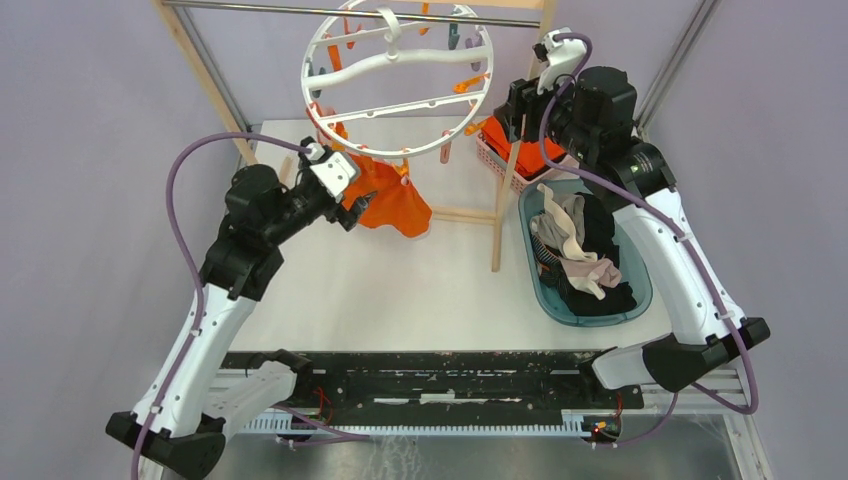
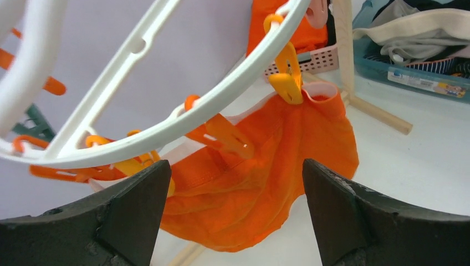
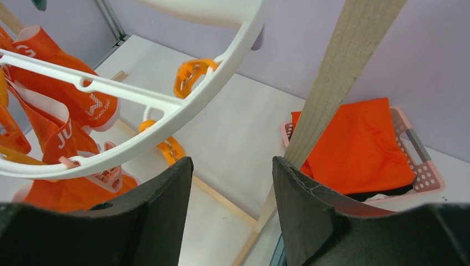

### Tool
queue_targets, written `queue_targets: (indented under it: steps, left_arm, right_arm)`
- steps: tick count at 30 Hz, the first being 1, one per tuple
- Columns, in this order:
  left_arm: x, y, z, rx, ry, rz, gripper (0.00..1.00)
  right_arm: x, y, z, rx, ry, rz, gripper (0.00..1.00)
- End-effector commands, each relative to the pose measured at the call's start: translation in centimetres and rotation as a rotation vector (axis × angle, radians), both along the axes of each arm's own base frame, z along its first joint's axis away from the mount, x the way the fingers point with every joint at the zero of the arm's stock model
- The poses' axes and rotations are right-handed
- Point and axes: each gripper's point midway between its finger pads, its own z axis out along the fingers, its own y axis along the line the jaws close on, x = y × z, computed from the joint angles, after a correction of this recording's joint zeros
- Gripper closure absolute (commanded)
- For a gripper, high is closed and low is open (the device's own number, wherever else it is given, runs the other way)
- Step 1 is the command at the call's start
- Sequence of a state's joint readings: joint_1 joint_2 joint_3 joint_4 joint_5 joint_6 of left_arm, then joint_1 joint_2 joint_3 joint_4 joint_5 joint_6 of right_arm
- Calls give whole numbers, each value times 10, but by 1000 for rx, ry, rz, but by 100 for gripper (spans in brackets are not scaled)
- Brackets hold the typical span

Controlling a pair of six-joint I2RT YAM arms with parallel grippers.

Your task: Remove the underwear clipped to the hanger

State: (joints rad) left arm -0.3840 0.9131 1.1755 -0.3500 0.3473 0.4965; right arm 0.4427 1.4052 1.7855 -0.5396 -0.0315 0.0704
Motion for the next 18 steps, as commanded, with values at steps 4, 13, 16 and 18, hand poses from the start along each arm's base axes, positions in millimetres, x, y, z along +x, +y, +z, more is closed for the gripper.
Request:
queue_targets:
  steps: [4, 13, 16, 18]
  left_arm:
    - [5, -32, -17, -35, 65, -149, 7]
    - [0, -61, -26, -85, 132, -312, 17]
    - [1, -67, -25, -95, 132, -331, 17]
    - [5, -71, -26, -97, 132, -342, 17]
  right_arm:
    - [-7, 6, 11, 38, -12, 51, 34]
    - [-60, 31, -26, -62, 17, 368, 31]
    - [-80, 42, -44, -71, 47, 498, 31]
    - [-91, 51, -52, -56, 57, 580, 31]
